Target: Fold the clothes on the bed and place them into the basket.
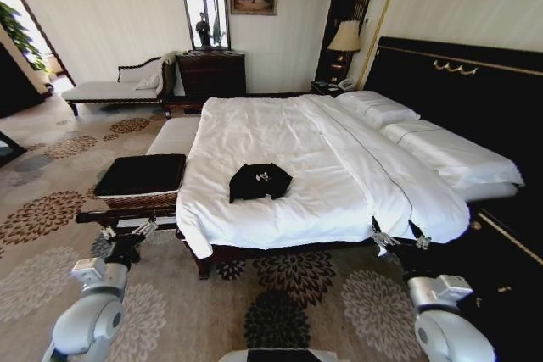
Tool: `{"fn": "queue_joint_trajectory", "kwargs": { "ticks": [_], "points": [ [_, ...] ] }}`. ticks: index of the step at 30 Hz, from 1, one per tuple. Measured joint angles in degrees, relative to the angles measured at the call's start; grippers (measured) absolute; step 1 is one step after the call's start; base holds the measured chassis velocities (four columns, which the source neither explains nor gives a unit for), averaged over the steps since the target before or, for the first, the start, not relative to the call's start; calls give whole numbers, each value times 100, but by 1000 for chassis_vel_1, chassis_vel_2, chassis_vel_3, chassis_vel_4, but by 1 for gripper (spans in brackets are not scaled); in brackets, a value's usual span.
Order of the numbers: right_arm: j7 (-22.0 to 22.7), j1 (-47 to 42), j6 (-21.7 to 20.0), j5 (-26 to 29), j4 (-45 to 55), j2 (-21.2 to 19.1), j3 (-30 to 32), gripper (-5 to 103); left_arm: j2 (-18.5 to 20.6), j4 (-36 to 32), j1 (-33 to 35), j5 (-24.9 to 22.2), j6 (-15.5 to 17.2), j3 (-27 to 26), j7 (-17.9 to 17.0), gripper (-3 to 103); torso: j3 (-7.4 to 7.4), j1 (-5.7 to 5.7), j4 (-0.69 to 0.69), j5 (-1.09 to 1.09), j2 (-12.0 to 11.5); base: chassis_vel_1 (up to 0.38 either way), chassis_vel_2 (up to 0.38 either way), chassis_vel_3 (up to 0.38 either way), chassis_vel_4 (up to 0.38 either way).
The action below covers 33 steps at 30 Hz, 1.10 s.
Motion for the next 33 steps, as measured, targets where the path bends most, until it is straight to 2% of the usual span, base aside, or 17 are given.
{"fn": "queue_joint_trajectory", "kwargs": {
  "ticks": [10, 13, 20, 24, 28, 33],
  "points": [
    [14, 35, -27, -144, -50, 37, -88, 100, -124, 50, 1, 63, -35, 59, -26, 100, 0, -1, 1, 2, 1, -239, 117, 255, -137],
    [29, 37, -32, -142, -67, 40, -94, 100, -140, 89, -3, 64, -55, 58, -28, 100, -2, -3, -3, -1, 2, -322, 28, 346, -45],
    [64, 48, -45, -138, -64, 33, -88, 100, -143, 119, -6, 62, -67, 45, -27, 100, 1, 2, -1, 3, 0, -369, -8, 370, 9],
    [73, 47, -53, -143, -59, 35, -85, 100, -155, 118, -6, 65, -69, 62, -21, 100, 2, 6, -2, 4, -1, -232, 6, 166, 3],
    [76, 33, -54, -163, -53, 53, -85, 100, -191, 117, 30, 96, -76, 99, -21, 100, -2, -5, 0, -5, 2, -11, 4, 18, -5],
    [97, 17, -54, -166, -60, 65, -95, 100, -233, 117, 55, 129, -84, 150, -16, 100, -4, -9, 0, -2, 5, 37, 24, -45, -11]
  ]
}}
